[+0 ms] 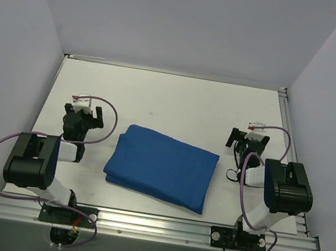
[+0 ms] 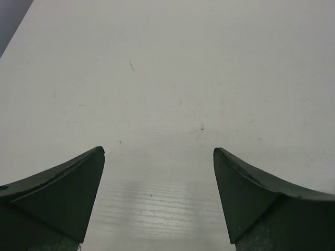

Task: Open and lay out the surgical kit
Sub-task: Adjust the surgical kit at the center of the board.

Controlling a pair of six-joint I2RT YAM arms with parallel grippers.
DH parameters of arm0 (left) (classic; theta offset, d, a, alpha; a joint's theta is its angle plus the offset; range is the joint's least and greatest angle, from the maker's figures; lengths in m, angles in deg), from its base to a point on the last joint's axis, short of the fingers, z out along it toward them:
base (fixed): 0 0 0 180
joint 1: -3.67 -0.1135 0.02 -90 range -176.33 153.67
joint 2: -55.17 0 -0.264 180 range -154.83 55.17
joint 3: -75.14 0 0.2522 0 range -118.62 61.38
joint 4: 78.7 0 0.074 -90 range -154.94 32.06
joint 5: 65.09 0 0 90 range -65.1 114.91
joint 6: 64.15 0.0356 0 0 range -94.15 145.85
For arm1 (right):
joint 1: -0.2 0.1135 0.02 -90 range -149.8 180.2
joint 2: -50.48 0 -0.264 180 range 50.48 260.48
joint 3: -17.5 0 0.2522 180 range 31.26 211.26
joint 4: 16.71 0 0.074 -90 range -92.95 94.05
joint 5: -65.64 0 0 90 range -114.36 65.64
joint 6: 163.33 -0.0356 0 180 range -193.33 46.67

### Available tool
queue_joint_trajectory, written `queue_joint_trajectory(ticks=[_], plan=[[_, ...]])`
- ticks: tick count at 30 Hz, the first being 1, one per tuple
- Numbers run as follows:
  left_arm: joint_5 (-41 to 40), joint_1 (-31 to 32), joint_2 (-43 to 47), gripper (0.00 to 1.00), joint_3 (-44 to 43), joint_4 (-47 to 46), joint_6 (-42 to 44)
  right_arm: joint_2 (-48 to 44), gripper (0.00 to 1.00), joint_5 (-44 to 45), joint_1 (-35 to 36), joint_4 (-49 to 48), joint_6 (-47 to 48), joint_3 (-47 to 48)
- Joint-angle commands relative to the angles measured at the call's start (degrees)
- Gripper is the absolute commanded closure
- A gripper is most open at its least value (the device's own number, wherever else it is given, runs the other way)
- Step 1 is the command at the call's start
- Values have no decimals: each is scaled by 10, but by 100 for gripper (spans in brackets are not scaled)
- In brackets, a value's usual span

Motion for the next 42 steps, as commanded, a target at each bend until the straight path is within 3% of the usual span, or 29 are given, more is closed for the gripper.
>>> queue_joint_trajectory(ticks=[1, 4, 7, 9, 11, 15, 17, 18, 20, 21, 25, 27, 28, 29, 31, 32, 35, 38, 41, 42], plan=[[5, 0, 6, 6, -16, -21, 14, -13, 0, 15, 1, -84, 11, 6], [9, -1, 21, 6, -18, -19, 13, -14, 0, 17, 1, -88, 11, 4], [34, 1, 80, 6, -79, 125, 19, -21, 0, 25, 4, -83, 10, 3], [23, 7, 104, 6, -120, 253, 11, -37, 0, 115, 24, -54, 11, 8], [-76, 26, 125, 6, -172, 337, -87, -55, 0, 197, 67, -34, 15, 20], [-141, 19, 132, 6, -293, 565, -282, -112, 0, 293, 102, 121, -16, 58], [-66, -10, 129, 6, -340, 661, -371, -165, 0, 342, 112, 237, -102, 107], [-29, -19, 129, 6, -344, 671, -390, -182, 0, 339, 113, 371, -126, 130], [58, -44, 151, 6, -295, 603, -442, -216, 0, 319, 112, 490, -191, 193], [174, -82, 159, 6, -263, 539, -464, -224, 0, 315, 112, 557, -201, 202], [400, -150, 151, 6, -107, 214, -609, -286, 0, 131, 100, 612, -195, 206], [408, -150, 172, 6, -72, 201, -621, -299, 0, 50, 99, 692, -214, 238], [397, -135, 205, 6, -71, 239, -609, -298, 0, 22, 103, 719, -217, 247], [383, -122, 224, 6, -75, 359, -566, -297, 0, -9, 103, 739, -217, 254], [315, -60, 292, 6, -99, 484, -515, -303, 1, -75, 103, 812, -228, 261], [286, -39, 316, 6, -108, 598, -471, -319, 2, -91, 101, 842, -234, 258], [168, 41, 431, 6, -117, 741, -421, -355, 8, -155, 107, 879, -244, 258], [54, 76, 542, 6, -131, 861, -405, -382, 16, -211, 111, 914, -266, 275], [19, 132, 609, 6, -110, 845, -413, -390, 20, -238, 155, 922, -275, 287], [19, 144, 615, 6, -107, 847, -423, -386, 20, -231, 204, 935, -276, 295]])
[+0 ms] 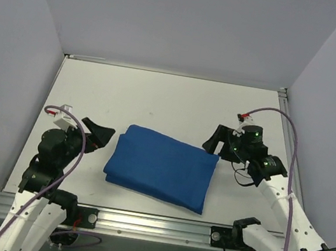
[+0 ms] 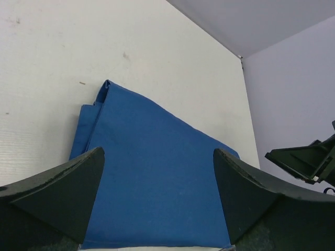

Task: Open and lay out the surgical kit
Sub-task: Adjust the surgical kit at the center of the board.

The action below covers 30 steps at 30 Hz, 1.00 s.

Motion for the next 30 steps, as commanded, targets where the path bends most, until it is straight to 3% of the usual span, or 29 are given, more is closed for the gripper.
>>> queue_joint_trajectory(ticks=[1, 5, 10, 11, 14, 15, 16, 18, 21, 25, 30], plan=[[-78, 32, 15, 6, 8, 85, 9, -2, 20, -46, 99, 52, -22, 47], [-6, 32, -15, 6, 14, 31, 18, 15, 20, 37, 254, 65, -48, 92], [6, 31, -103, 6, -23, 34, 14, 87, 37, 27, 397, 52, -75, 134], [13, 31, -110, 6, -31, 37, 20, 115, 38, 32, 458, 45, -77, 138], [23, 27, -105, 6, -46, 22, 24, 180, 52, 48, 540, 5, -74, 151], [27, 25, -98, 6, -45, 14, 19, 198, 68, 49, 551, -3, -73, 154], [20, 22, -97, 6, -47, 37, 12, 228, 76, 50, 559, -14, -64, 155], [-13, 11, -92, 6, -52, 66, -23, 252, 85, 55, 571, -40, -56, 154], [4, -12, -95, 6, -72, 81, 13, 292, 95, 70, 576, -68, -42, 153], [-96, -23, -116, 5, -144, 223, 7, 356, 100, 61, 578, -119, -33, 147], [-172, -24, -116, 5, -202, 287, 4, 433, 100, 69, 578, -176, -30, 175]])
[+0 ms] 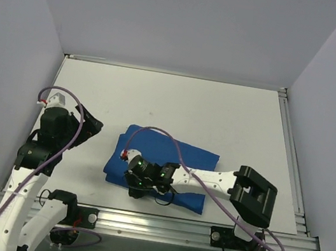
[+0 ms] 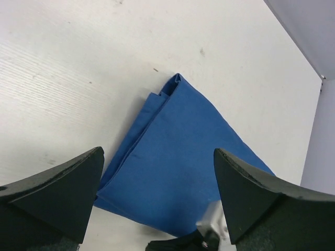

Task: Open and lay out the surgical kit
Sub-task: Adjust the surgical kit at the center of the board, then open the surgical kit at the center of the board.

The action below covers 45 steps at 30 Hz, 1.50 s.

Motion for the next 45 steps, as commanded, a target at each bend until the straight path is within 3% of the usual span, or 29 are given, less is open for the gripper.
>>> queue_joint_trajectory(ticks=[1, 7, 12, 13, 16, 23, 25, 26, 29, 30, 34, 38, 41, 45], plan=[[-78, -3, 7, 5, -44, 78, 2, 56, 100, 18, 0, -58, 10, 38], [-78, -3, 3, 1, -64, 91, 6, 147, 100, 64, -17, -74, 13, 102], [-78, -3, 3, 0, -57, 91, 12, 197, 100, 52, -99, -115, 13, 134], [-75, -4, 3, 6, -55, 87, 12, 216, 100, 37, -117, -124, 14, 141], [-45, -4, -5, 9, -34, 59, 8, 255, 100, 27, -180, -143, 29, 183], [66, -3, -100, 21, 16, -44, 5, 345, 99, -13, -274, -46, 103, 393], [91, -2, -141, 21, 18, -76, 4, 330, 86, -56, -278, -34, 133, 432], [98, -2, -151, 21, 18, -88, 3, 319, 72, -58, -276, -35, 138, 434], [114, -1, -184, 21, 18, -127, -1, 272, 54, -63, -277, -33, 147, 431], [118, -1, -198, 21, 17, -136, -1, 262, 47, -55, -280, -31, 144, 430], [145, 1, -241, 21, 14, -190, -8, 260, 39, 70, -281, 63, 141, 460], [166, 8, -282, 23, 23, -222, -18, 289, 38, 256, -259, 200, 107, 546], [176, 11, -296, 23, 35, -244, -22, 306, 38, 349, -237, 252, 89, 570], [185, 15, -298, 23, 56, -264, -29, 351, 38, 395, -233, 326, 68, 634]])
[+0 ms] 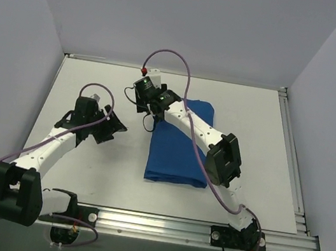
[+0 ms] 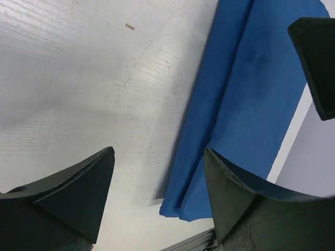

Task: Open and lay out the surgical kit
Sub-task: Open the surgical kit at the center of the board.

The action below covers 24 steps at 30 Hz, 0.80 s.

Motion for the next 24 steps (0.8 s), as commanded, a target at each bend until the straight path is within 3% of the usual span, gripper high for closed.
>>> queue_joint_trajectory(ticks=[1, 15, 24], plan=[[20, 6, 3, 23, 12, -55, -9, 37, 39, 108, 5, 108, -25, 25], [45, 19, -37, 23, 14, -90, -11, 92, 47, 139, 0, 149, -13, 51], [48, 23, -45, 23, 8, -90, -5, 74, 93, 170, 3, 137, -18, 26]])
